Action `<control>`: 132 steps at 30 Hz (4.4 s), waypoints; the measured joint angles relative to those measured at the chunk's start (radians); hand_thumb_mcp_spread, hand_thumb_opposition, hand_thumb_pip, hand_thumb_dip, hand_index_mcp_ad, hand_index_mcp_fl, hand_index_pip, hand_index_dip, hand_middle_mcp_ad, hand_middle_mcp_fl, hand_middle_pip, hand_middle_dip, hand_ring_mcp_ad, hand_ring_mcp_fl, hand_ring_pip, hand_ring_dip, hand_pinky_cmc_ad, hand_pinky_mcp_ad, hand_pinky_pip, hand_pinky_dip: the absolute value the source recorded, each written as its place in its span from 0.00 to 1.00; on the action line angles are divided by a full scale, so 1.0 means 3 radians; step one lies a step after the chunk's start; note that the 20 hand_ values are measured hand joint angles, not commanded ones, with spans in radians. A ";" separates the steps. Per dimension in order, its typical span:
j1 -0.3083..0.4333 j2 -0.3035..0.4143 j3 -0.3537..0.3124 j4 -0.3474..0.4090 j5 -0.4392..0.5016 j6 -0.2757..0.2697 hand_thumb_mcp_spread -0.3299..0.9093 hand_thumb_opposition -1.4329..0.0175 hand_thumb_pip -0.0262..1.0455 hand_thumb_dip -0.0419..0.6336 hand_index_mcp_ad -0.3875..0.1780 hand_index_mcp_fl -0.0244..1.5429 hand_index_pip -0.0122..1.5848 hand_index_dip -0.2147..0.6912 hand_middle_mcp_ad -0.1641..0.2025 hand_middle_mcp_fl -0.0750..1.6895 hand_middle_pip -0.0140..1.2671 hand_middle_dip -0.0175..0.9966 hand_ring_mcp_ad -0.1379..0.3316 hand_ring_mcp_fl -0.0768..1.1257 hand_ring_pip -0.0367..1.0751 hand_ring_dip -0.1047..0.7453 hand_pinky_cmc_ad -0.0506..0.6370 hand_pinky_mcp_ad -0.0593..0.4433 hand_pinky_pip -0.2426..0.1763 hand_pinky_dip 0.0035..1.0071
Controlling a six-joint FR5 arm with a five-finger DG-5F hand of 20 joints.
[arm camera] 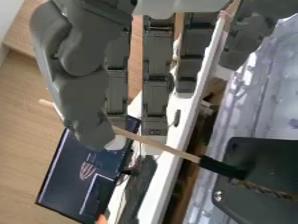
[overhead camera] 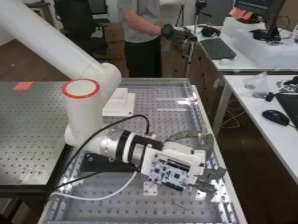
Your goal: Grab the chopstick and place it in the clear container
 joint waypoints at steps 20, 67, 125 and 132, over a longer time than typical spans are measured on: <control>-0.0011 -0.0008 0.0024 0.0005 0.0056 -0.0056 0.83 0.30 0.43 0.47 0.09 0.65 0.44 0.51 0.38 0.70 0.13 0.72 0.41 0.41 0.14 0.72 0.58 0.69 0.50 0.15; -0.0040 0.0114 0.0241 -0.0032 0.0048 -0.0421 0.95 0.21 0.43 0.49 0.38 0.85 0.28 0.57 0.37 0.81 0.13 0.67 0.40 0.53 0.14 0.76 0.58 0.74 0.58 0.15; 0.1344 0.1016 0.0321 -0.1906 0.0269 -0.1341 0.95 0.20 0.43 0.49 0.41 0.92 0.20 0.75 0.48 0.82 0.12 0.67 0.41 0.57 0.14 0.78 0.58 0.78 0.59 0.15; 0.1415 0.0737 0.0706 -0.2158 0.0097 -0.1380 0.95 0.20 0.43 0.49 0.42 0.92 0.20 0.75 0.48 0.82 0.12 0.67 0.41 0.57 0.14 0.78 0.58 0.78 0.59 0.15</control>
